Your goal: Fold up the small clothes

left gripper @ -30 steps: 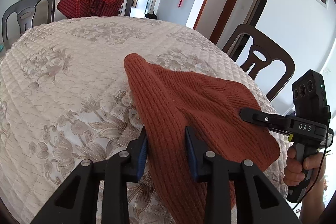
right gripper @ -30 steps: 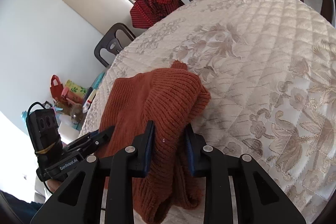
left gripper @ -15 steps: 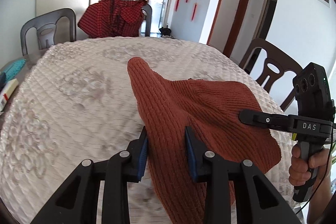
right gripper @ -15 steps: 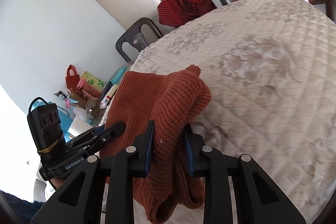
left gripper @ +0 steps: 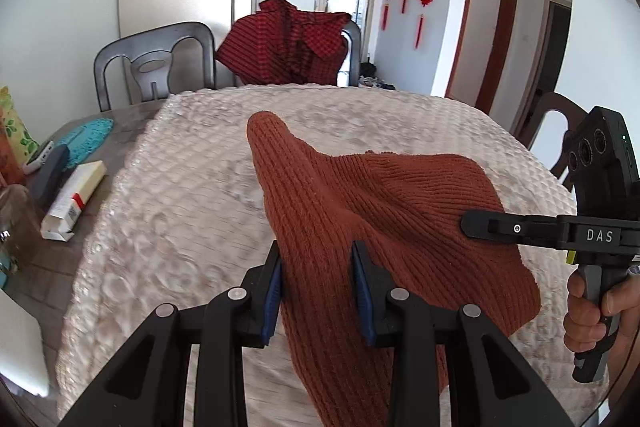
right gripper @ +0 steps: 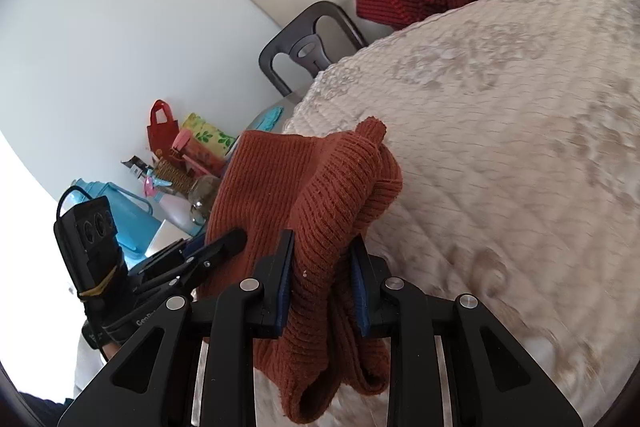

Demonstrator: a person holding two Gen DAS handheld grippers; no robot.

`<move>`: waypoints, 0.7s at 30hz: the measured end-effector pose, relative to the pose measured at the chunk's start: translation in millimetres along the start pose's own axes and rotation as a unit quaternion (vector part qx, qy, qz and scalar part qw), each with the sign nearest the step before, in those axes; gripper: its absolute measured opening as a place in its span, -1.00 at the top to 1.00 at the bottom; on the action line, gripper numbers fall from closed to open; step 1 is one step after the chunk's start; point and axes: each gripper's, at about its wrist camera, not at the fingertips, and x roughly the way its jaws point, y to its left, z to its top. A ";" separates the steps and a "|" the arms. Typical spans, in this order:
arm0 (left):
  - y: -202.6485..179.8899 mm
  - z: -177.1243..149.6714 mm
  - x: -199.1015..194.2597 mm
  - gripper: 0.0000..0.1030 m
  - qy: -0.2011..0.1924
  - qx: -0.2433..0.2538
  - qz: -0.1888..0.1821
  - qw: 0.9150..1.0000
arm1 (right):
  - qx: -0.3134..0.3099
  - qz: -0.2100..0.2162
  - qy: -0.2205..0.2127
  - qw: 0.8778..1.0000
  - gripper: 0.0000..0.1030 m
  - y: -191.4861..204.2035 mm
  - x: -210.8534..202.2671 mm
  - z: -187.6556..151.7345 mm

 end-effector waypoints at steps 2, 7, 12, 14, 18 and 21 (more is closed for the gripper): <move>14.3 2.9 3.1 0.33 -0.001 -0.003 0.002 1.000 | -0.003 0.005 0.005 1.000 0.50 3.5 11.5 4.3; 51.4 -0.8 24.8 0.33 0.009 -0.030 -0.009 0.999 | -0.004 0.005 0.015 1.000 0.49 5.4 43.5 15.2; 76.5 -18.9 47.8 0.23 0.029 -0.066 -0.018 0.997 | 0.017 -0.020 0.041 0.999 0.44 -15.9 69.7 12.7; 81.2 -19.4 41.9 0.20 0.024 -0.082 -0.025 0.996 | 0.030 -0.014 0.046 0.998 0.36 -23.0 69.2 12.8; 78.9 -19.0 17.8 0.21 -0.004 -0.080 -0.003 0.997 | 0.004 -0.045 0.021 0.999 0.33 -17.4 46.4 17.9; 71.3 -14.6 9.5 0.21 -0.019 -0.076 -0.009 0.997 | -0.027 -0.075 -0.004 0.997 0.34 -9.4 36.2 29.4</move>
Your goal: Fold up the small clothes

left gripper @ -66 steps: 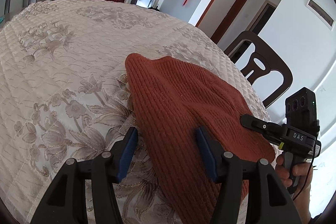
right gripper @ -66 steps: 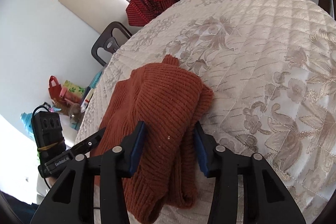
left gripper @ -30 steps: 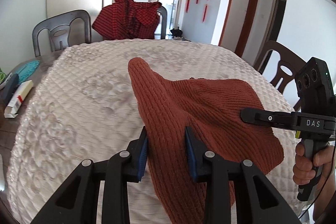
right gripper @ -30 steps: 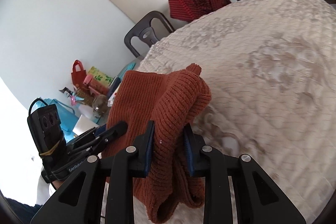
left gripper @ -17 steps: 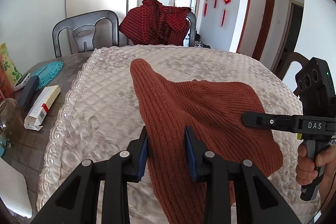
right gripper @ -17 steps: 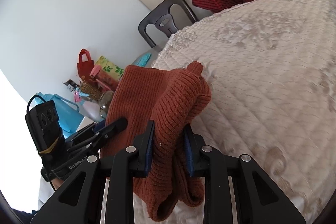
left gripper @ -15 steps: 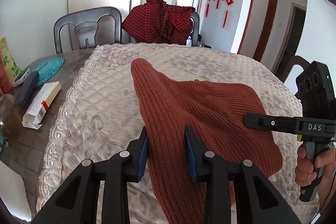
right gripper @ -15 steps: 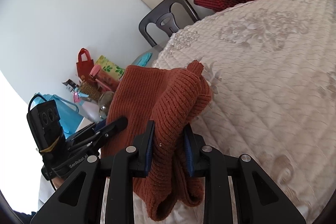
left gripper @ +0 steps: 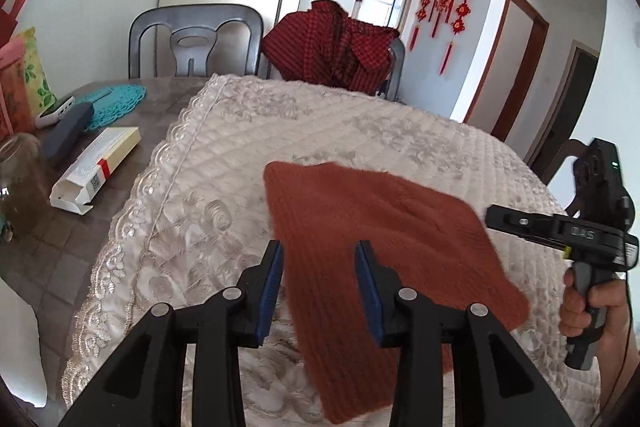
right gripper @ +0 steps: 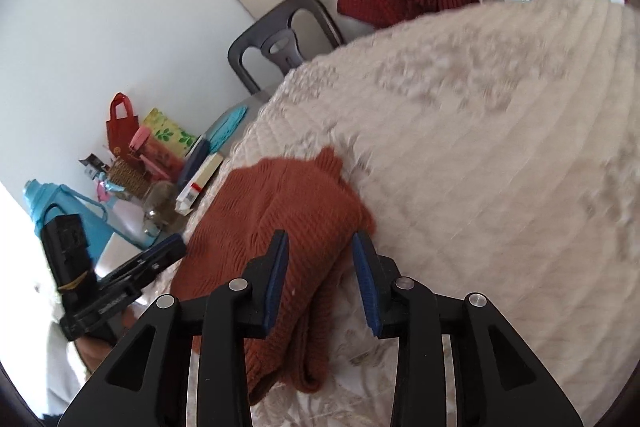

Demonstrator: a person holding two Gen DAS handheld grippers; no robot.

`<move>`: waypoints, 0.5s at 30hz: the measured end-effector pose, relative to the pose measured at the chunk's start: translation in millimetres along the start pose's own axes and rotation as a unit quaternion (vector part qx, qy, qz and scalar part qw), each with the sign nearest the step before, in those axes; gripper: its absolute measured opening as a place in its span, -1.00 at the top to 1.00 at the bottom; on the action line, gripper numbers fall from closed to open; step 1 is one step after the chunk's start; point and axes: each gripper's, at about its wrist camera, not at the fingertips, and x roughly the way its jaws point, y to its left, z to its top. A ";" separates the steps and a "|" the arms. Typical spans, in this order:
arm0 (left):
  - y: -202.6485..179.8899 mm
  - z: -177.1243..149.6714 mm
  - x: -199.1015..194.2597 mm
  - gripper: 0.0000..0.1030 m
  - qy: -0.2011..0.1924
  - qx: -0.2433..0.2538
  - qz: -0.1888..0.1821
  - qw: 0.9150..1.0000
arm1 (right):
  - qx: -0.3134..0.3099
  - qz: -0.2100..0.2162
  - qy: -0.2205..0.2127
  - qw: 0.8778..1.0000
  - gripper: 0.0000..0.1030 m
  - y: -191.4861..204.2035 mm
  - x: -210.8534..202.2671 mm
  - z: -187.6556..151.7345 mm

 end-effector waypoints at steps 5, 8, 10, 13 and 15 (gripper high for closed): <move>-8.7 0.0 32.8 0.21 0.030 0.025 0.022 0.999 | -0.027 -0.034 0.032 0.999 0.58 1.2 31.5 10.0; -1.6 -2.2 36.9 0.20 0.034 0.016 0.035 0.999 | -0.027 -0.047 0.051 0.997 0.58 -8.1 48.9 10.1; -0.4 -3.5 24.7 0.21 0.029 0.005 0.029 0.999 | -0.026 -0.056 0.046 0.997 0.58 -5.6 40.1 11.2; -7.4 -14.8 -0.5 0.21 0.020 0.009 0.031 0.999 | -0.061 -0.059 0.030 0.996 0.58 13.8 13.8 2.9; -12.7 -23.5 -11.7 0.24 0.022 0.007 0.026 0.999 | -0.083 -0.042 0.025 0.995 0.58 29.7 -3.7 -8.3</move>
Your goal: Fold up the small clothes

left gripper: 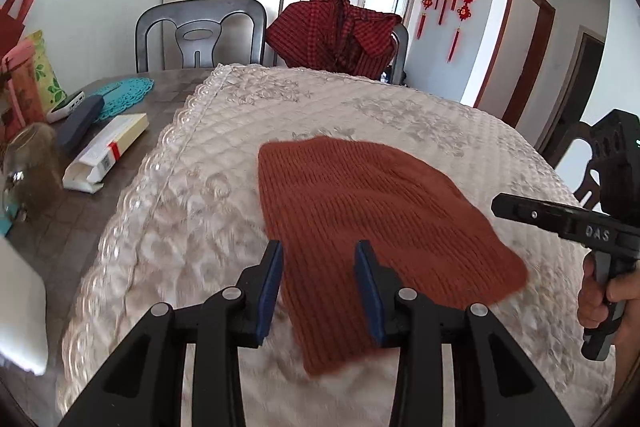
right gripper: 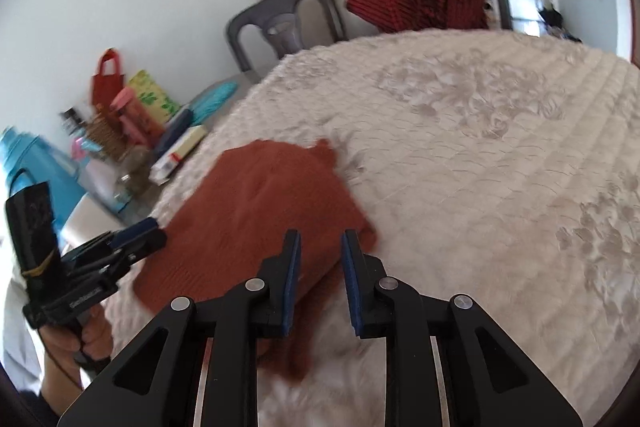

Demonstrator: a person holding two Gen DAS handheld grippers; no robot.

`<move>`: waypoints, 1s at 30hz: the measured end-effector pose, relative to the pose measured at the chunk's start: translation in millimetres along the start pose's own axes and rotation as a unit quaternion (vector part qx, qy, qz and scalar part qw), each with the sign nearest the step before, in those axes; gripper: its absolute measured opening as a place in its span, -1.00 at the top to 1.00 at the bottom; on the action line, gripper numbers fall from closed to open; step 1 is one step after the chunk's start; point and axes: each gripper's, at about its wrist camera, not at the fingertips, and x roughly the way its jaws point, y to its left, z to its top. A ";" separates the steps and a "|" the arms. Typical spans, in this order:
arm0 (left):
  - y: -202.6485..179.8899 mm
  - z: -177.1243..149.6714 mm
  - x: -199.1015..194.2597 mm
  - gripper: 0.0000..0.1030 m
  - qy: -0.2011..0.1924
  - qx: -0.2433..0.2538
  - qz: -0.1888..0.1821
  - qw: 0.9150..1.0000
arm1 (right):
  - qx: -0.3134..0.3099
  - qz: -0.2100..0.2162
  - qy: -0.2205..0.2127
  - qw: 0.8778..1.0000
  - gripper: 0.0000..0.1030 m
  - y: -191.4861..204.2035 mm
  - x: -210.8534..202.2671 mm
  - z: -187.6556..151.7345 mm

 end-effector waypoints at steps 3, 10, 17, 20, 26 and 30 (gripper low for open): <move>-9.0 -16.3 -11.8 0.25 0.005 0.001 -0.004 1.000 | -0.049 0.010 0.008 0.999 0.58 28.5 -15.2 -21.1; -14.7 -27.5 4.0 0.25 0.033 0.006 0.013 0.999 | -0.077 -0.011 0.039 0.996 0.68 30.3 5.2 -46.5; -17.4 -35.5 -14.1 0.24 0.030 -0.004 0.027 0.999 | -0.081 -0.017 0.025 0.996 0.68 35.8 -15.8 -52.7; -18.9 -41.9 -23.4 0.06 0.029 -0.009 0.033 0.999 | -0.089 -0.030 0.022 0.995 0.64 37.9 -29.1 -62.2; -25.0 -55.3 -36.2 -0.12 0.030 0.004 0.059 0.998 | -0.094 -0.056 0.028 0.994 0.13 33.9 -46.8 -82.9; -24.5 -62.2 -34.3 -0.16 0.042 0.011 0.065 0.997 | -0.106 -0.071 0.034 0.991 0.13 36.0 -48.8 -93.7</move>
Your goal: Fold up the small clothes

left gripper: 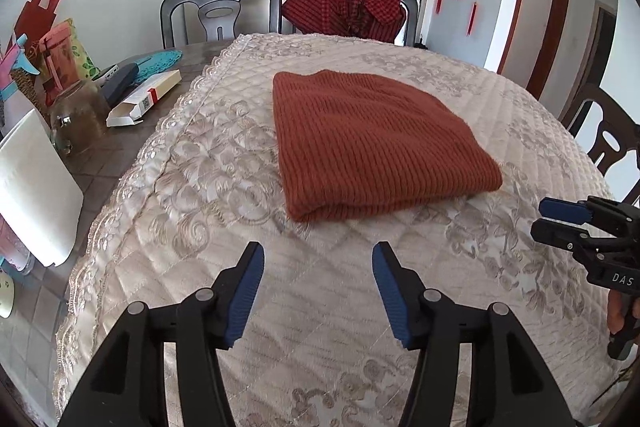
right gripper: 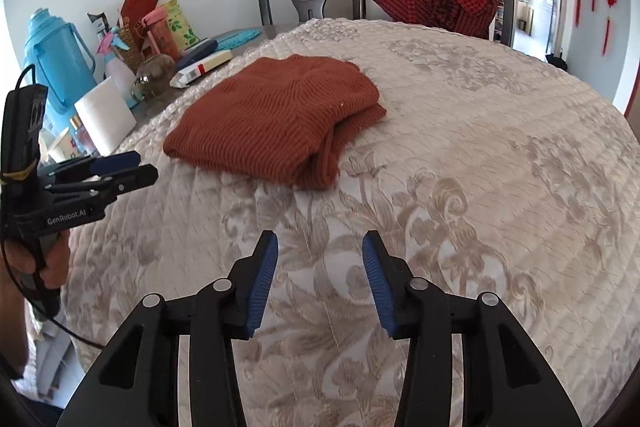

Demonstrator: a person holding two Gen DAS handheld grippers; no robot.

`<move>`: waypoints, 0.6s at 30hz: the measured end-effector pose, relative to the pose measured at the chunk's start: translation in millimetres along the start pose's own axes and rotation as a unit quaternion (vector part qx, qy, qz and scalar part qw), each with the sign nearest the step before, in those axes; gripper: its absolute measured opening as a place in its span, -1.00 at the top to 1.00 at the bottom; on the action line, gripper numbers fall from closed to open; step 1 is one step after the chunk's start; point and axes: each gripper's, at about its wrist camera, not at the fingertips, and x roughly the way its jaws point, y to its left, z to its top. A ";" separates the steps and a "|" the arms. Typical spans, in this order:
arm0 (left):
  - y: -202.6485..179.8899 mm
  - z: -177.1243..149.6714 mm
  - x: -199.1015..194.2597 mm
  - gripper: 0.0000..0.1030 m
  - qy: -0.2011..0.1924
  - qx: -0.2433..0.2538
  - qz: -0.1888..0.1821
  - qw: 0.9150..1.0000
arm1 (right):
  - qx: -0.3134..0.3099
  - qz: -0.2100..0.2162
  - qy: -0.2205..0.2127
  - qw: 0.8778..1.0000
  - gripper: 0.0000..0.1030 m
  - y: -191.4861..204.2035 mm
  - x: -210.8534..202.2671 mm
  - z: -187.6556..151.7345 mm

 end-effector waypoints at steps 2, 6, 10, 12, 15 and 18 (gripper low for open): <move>2.5 -2.0 5.4 -0.16 0.008 0.000 0.006 1.000 | -0.004 -0.004 0.004 1.000 0.12 1.1 1.9 -2.7; 6.2 -6.0 14.5 -0.16 0.025 -0.006 0.013 1.000 | -0.004 -0.014 0.022 1.000 0.12 -0.2 13.4 -5.1; 2.6 -6.4 16.4 -0.29 0.028 0.003 0.010 1.000 | -0.007 -0.016 0.029 0.999 0.12 1.2 17.5 -5.7; -0.7 -7.3 17.3 -0.33 0.029 0.012 0.013 0.999 | -0.010 -0.018 0.030 0.999 0.11 2.1 19.1 -5.8; -4.4 -8.0 17.4 -0.34 0.029 0.020 0.022 0.999 | -0.018 -0.022 0.032 0.999 0.03 5.6 20.9 -6.0; -3.5 -8.7 16.7 -0.35 0.029 0.017 0.024 0.999 | -0.029 -0.033 0.035 0.998 0.00 10.5 22.0 -6.5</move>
